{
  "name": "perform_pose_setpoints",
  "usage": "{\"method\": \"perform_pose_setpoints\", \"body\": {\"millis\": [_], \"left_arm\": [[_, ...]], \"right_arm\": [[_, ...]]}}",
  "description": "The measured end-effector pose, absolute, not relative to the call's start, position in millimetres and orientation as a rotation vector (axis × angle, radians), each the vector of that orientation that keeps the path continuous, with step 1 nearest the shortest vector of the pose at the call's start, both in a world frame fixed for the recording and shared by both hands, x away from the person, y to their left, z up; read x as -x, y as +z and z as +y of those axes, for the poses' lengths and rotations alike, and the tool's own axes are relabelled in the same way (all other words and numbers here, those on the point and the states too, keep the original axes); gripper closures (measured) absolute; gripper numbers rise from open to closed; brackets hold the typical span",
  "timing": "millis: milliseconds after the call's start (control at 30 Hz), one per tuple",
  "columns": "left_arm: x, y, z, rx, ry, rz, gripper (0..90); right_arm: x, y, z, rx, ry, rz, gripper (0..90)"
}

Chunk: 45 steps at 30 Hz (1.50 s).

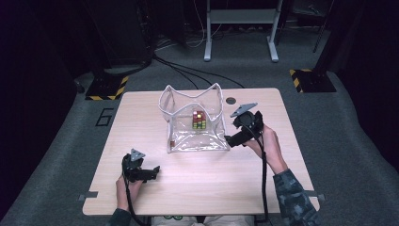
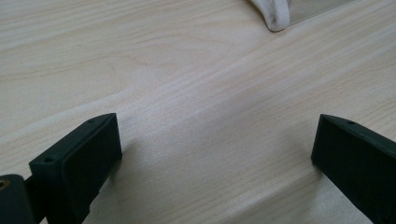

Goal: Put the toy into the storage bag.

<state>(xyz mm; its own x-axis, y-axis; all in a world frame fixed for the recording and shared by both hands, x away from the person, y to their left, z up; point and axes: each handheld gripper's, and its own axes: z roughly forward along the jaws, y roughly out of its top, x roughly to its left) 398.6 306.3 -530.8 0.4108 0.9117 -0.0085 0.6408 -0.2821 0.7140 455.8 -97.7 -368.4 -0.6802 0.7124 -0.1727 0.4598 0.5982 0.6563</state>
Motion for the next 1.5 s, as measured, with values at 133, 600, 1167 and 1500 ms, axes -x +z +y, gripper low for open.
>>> {"method": "perform_pose_setpoints", "body": {"millis": [133,600,1167,1500], "left_arm": [[-399,-531,306,-2.026,0.541,1.315,1.3],[-398,-531,306,-2.025,0.543,1.316,1.3],[-399,-531,306,-2.025,0.542,1.314,1.3],[-399,-531,306,-2.025,0.545,1.314,1.3]], "right_arm": [[-453,-380,-103,-0.940,0.804,2.418,0.6],[-437,-419,-124,-1.035,0.778,2.436,0.3],[-418,-481,-156,-1.243,0.772,2.436,0.2],[-406,-511,-159,-1.304,0.802,2.399,0.1]]}}
